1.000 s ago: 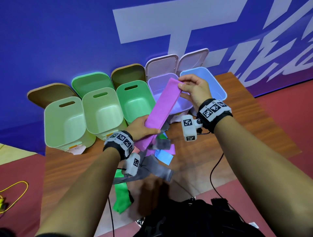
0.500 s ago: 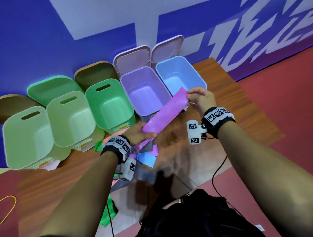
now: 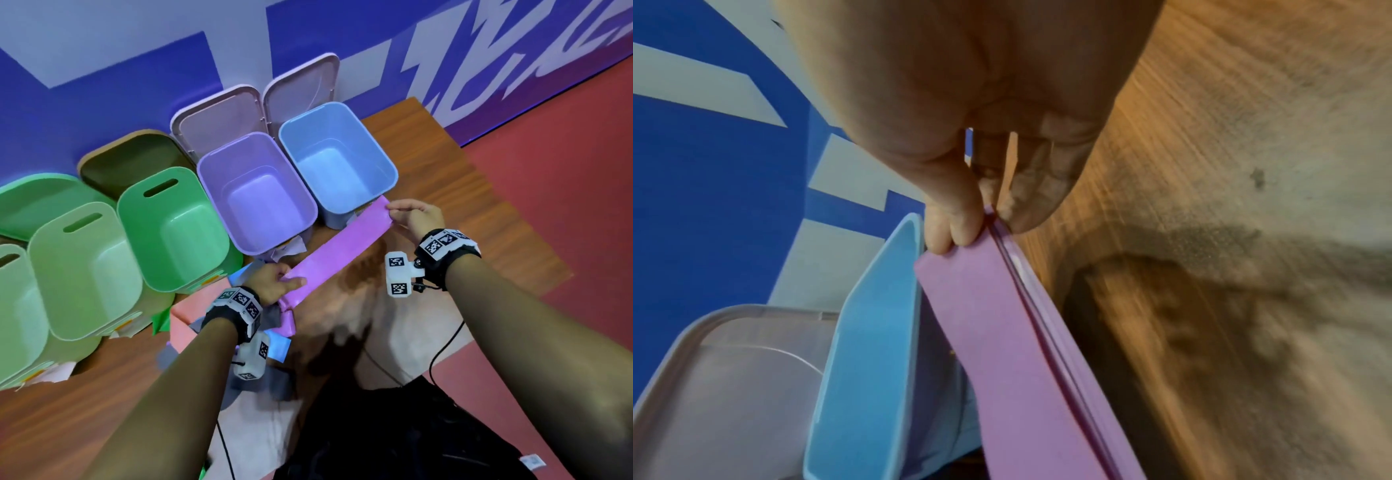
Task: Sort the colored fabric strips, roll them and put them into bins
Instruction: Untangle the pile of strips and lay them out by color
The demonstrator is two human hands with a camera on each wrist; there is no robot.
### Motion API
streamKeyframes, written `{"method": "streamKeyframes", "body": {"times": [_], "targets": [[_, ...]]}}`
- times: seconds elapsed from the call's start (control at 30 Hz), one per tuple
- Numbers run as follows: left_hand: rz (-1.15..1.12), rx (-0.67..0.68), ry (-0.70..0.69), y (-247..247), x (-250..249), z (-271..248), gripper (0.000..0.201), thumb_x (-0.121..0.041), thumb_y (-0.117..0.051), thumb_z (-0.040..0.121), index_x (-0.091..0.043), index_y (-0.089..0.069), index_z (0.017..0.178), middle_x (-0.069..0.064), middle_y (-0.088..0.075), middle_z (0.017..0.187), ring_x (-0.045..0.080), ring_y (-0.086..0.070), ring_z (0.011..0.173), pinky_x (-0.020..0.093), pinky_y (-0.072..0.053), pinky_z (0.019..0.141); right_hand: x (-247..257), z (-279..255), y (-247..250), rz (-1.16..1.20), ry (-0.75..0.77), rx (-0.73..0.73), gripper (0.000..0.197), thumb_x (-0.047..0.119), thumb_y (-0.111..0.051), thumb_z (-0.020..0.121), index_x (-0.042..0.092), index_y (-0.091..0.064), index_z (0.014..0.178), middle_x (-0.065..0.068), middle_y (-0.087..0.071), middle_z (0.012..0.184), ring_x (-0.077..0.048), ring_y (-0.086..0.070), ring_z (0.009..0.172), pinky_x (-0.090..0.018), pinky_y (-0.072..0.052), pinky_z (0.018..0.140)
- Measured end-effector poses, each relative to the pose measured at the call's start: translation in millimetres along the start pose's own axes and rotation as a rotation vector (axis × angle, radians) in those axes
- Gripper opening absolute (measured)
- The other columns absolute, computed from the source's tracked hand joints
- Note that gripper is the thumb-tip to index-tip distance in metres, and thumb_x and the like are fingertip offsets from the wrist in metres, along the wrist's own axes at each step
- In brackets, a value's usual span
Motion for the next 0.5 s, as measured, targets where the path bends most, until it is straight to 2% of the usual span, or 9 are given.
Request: {"method": "streamKeyframes", "body": {"times": [0.07, 0.13, 0.17, 0.2, 0.27, 0.33, 0.4, 0.43, 0.5], "targets": [[-0.018, -0.016, -0.015, -5, 4, 9, 0.031, -0.032, -0.072, 0.089, -0.008, -0.053, 0.084, 0.005, -0.045, 0.079, 0.016, -0.045, 0.072, 0.004, -0.035, 0.058, -7, 9, 2, -0.001, -0.036, -0.010, 0.027, -0.006, -0.064, 0.085, 0.016, -0.076, 0.077, -0.007, -0.072, 0.080, -0.020, -0.066, 0.081, -0.031, -0.058, 0.084], [-0.009, -0.021, -0.013, -10, 7, 16, 0.030, -0.030, -0.071, 0.090, -0.008, -0.052, 0.085, 0.009, -0.047, 0.080, 0.018, -0.047, 0.076, 0.006, -0.035, 0.059, -12, 13, 3, -0.053, -0.055, -0.015, 0.026, -0.005, -0.063, 0.086, 0.016, -0.075, 0.079, -0.004, -0.070, 0.075, -0.016, -0.063, 0.070, -0.020, -0.055, 0.064], [-0.012, -0.017, -0.012, -12, 7, 20, 0.029, -0.029, -0.071, 0.090, -0.007, -0.053, 0.087, 0.009, -0.048, 0.081, 0.019, -0.048, 0.078, 0.008, -0.036, 0.060, -14, 15, 3, -0.084, -0.068, -0.021, 0.026, -0.004, -0.063, 0.087, 0.017, -0.075, 0.078, -0.003, -0.068, 0.070, -0.014, -0.059, 0.063, -0.018, -0.049, 0.055], [-0.013, -0.021, -0.015, -13, 7, 22, 0.028, -0.029, -0.070, 0.090, -0.006, -0.054, 0.088, 0.008, -0.051, 0.083, 0.019, -0.050, 0.080, 0.013, -0.037, 0.063, -17, 18, 3, -0.103, -0.087, -0.027, 0.027, -0.004, -0.063, 0.087, 0.018, -0.075, 0.077, -0.003, -0.065, 0.065, -0.014, -0.054, 0.058, -0.018, -0.046, 0.052], [-0.008, -0.030, 0.005, -13, 8, 26, 0.024, -0.026, -0.070, 0.091, -0.006, -0.058, 0.089, 0.006, -0.057, 0.086, 0.018, -0.054, 0.081, 0.024, -0.041, 0.074, -23, 27, 7, -0.111, -0.119, -0.036, 0.029, -0.005, -0.061, 0.088, 0.017, -0.075, 0.076, -0.002, -0.063, 0.056, -0.014, -0.049, 0.051, -0.019, -0.045, 0.050], [-0.038, -0.038, 0.024, -14, 12, 31, 0.017, -0.018, -0.070, 0.090, -0.012, -0.057, 0.080, 0.007, -0.062, 0.081, 0.010, -0.060, 0.068, 0.028, -0.051, 0.079, -25, 37, 13, -0.128, -0.140, -0.060, 0.031, -0.006, -0.060, 0.087, 0.018, -0.075, 0.074, 0.001, -0.062, 0.049, -0.014, -0.049, 0.047, -0.020, -0.045, 0.050], [-0.030, -0.066, 0.031, -13, 14, 32, 0.024, -0.012, -0.070, 0.090, -0.020, -0.054, 0.074, 0.002, -0.059, 0.069, 0.005, -0.058, 0.058, 0.019, -0.051, 0.069, -27, 46, 17, -0.162, -0.156, -0.071, 0.034, -0.006, -0.061, 0.086, 0.020, -0.076, 0.072, 0.002, -0.064, 0.049, -0.014, -0.050, 0.048, -0.020, -0.047, 0.053], [-0.008, -0.091, 0.034, -13, 14, 33, 0.025, -0.012, -0.070, 0.089, -0.022, -0.053, 0.074, -0.001, -0.057, 0.067, 0.010, -0.058, 0.062, 0.018, -0.048, 0.067, -28, 50, 18, -0.175, -0.163, -0.070, 0.034, -0.006, -0.061, 0.086, 0.021, -0.076, 0.071, 0.003, -0.064, 0.050, -0.015, -0.052, 0.051, -0.020, -0.048, 0.055], [0.014, -0.128, 0.038, -12, 14, 35, 0.022, -0.015, -0.072, 0.088, -0.024, -0.054, 0.077, 0.001, -0.060, 0.069, 0.023, -0.061, 0.073, 0.027, -0.049, 0.075, -32, 58, 17, -0.196, -0.175, -0.060, 0.035, -0.005, -0.062, 0.086, 0.023, -0.076, 0.070, 0.000, -0.066, 0.055, -0.018, -0.054, 0.059, -0.022, -0.051, 0.064]]}}
Point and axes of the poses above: each hand's wrist, its own z-axis towards the middle knuckle, its own y-axis out of the back of the hand, x = y × z, the point moved 5 cm from there along z, towards the middle knuckle
